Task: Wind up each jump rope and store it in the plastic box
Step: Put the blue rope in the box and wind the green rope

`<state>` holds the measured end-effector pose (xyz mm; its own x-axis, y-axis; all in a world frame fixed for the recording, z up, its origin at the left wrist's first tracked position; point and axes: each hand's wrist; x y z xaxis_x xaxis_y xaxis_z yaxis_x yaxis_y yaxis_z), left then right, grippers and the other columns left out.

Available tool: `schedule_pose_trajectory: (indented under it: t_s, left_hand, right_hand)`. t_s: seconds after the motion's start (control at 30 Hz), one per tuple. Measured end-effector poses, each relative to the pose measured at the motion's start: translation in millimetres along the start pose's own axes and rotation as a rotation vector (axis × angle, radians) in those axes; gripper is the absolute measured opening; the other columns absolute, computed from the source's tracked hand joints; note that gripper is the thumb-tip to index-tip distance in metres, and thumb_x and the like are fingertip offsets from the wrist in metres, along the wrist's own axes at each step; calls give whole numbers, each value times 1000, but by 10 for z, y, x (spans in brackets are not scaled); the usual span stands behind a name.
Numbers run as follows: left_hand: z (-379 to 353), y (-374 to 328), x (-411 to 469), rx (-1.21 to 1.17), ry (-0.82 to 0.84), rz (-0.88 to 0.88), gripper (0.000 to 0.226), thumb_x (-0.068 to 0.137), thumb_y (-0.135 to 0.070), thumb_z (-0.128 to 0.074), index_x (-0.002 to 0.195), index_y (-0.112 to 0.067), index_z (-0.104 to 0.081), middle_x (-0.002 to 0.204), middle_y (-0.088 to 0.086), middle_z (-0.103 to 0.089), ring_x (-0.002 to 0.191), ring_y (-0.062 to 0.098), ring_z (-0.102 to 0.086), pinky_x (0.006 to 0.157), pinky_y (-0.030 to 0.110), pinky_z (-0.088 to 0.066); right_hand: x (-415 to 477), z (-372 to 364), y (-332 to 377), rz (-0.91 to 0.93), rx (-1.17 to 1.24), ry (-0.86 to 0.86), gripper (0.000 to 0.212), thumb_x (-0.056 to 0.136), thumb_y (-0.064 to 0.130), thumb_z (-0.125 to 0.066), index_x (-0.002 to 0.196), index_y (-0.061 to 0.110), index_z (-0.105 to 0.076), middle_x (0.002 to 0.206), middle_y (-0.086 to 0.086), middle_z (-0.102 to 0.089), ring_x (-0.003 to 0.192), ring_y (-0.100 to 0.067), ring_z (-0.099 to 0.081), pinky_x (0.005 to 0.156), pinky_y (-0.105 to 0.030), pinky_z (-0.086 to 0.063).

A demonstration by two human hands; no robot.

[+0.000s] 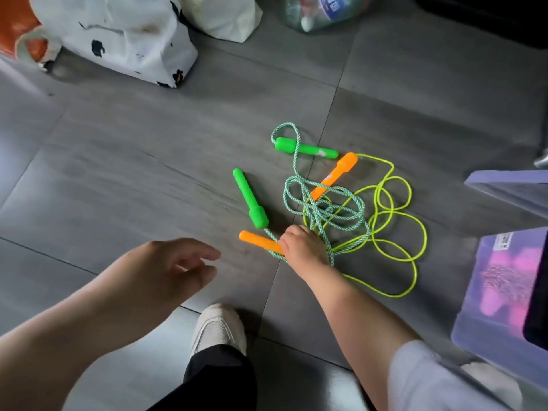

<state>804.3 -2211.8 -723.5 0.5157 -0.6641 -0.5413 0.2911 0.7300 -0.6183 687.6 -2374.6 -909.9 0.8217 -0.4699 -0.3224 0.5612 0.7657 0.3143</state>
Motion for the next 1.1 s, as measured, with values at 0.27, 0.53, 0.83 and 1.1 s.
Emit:
schedule_pose_trajectory:
  t_s: [0.27, 0.53, 0.83, 1.1]
  left_hand:
    - [-80, -94, 9, -38, 33, -1, 21, 76, -28, -63, 69, -47, -57, 64, -40, -59, 74, -2, -61, 76, 23, -47]
    - [-112, -150, -4, -82, 48, -17, 23, 78, -25, -63, 71, -45, -56, 73, -45, -55, 81, -10, -57, 72, 14, -43]
    - [-98, -189, -2, -29, 68, 33, 33, 45, -60, -48, 72, -78, -41, 75, -45, -58, 75, -17, -57, 71, 14, -43]
    - [-113, -182, -12, -12, 71, 2, 28, 56, -59, -53, 72, -78, -40, 72, -40, -61, 72, -14, -59, 76, 18, -46]
  right_hand:
    - [-37, -4, -20, -47, -79, 254, 37, 87, 35, -52, 118, 14, -51, 125, -6, -53, 121, -25, -42, 107, -36, -20]
    - [-18, -23, -92, -31, 168, -256, 14, 60, 27, -65, 49, 17, -66, 68, 2, -68, 69, -18, -61, 63, -20, -42]
    - [349, 377, -544, -376, 91, 280, 30, 93, 28, -41, 112, 15, -61, 147, -8, -29, 136, -27, -24, 110, -38, -21]
    - [244, 398, -480, -332, 107, 349, 28, 94, 25, -39, 74, 14, -55, 92, -9, -60, 97, -32, -53, 77, -30, -40]
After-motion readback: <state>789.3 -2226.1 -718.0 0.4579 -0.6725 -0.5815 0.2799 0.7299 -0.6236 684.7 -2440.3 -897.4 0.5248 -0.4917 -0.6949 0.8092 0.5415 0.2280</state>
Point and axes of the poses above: each hand's wrist, its own x-axis towards the middle knuckle, its own z-axis out of the back of the hand, y = z × x
